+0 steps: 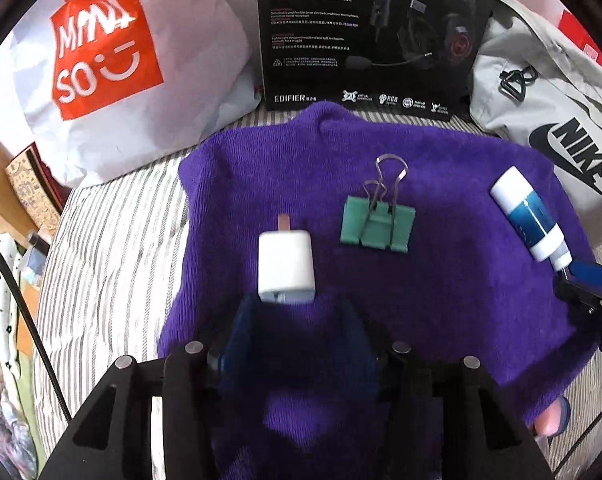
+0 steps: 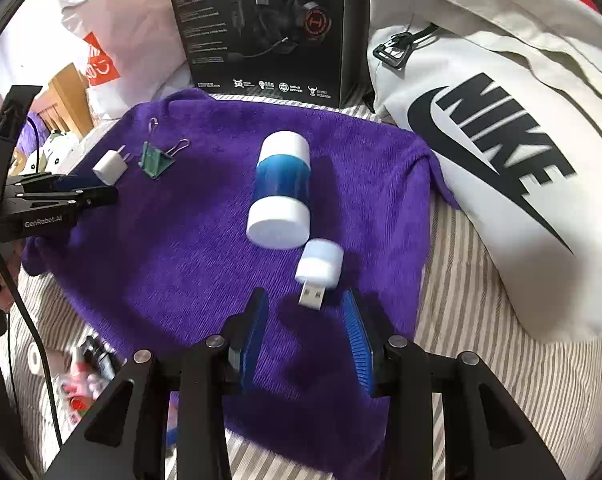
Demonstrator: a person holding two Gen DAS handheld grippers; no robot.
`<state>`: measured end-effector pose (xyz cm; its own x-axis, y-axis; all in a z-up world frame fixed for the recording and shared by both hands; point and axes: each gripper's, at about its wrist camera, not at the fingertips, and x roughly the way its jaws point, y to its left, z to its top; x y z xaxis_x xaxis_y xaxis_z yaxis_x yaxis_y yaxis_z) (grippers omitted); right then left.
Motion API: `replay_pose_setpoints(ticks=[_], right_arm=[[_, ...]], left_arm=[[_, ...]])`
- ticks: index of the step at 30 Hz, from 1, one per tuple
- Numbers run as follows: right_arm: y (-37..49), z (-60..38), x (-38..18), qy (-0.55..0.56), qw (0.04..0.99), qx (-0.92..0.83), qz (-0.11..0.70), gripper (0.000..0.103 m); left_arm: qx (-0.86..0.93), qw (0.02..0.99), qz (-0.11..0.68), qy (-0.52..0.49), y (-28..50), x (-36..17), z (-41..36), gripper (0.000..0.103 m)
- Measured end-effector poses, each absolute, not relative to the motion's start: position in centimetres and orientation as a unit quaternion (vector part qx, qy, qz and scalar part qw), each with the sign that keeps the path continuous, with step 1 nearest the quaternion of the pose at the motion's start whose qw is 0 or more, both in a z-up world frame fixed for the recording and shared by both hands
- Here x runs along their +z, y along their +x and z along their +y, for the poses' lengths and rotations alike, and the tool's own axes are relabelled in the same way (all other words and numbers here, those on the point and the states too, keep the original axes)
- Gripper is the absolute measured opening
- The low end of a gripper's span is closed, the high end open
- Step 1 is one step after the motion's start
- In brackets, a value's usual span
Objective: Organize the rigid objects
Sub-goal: 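Open both tools to release charger and USB light on the towel, then grasp the tape roll with left tool while right tool grasps pink-blue case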
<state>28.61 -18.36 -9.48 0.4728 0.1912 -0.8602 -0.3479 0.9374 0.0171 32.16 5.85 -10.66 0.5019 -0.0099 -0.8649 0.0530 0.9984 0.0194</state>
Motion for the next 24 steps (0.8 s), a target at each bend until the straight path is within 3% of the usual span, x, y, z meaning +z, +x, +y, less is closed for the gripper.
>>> replay_pose_setpoints(ticks=[13,24], right_arm=[[20.6,-21.0,-6.3,-0.011,0.878,0.134,0.459,0.044],[13.6,-20.1,-6.7,0.027,0.876,0.145,0.459,0.045]], left_arm=[[-0.044,0.884,0.465,-0.010,23.9,-7.5,5.8,0.046],[-0.096,0.882,0.462,-0.004,14.5,-8.1,3.8,0.046]])
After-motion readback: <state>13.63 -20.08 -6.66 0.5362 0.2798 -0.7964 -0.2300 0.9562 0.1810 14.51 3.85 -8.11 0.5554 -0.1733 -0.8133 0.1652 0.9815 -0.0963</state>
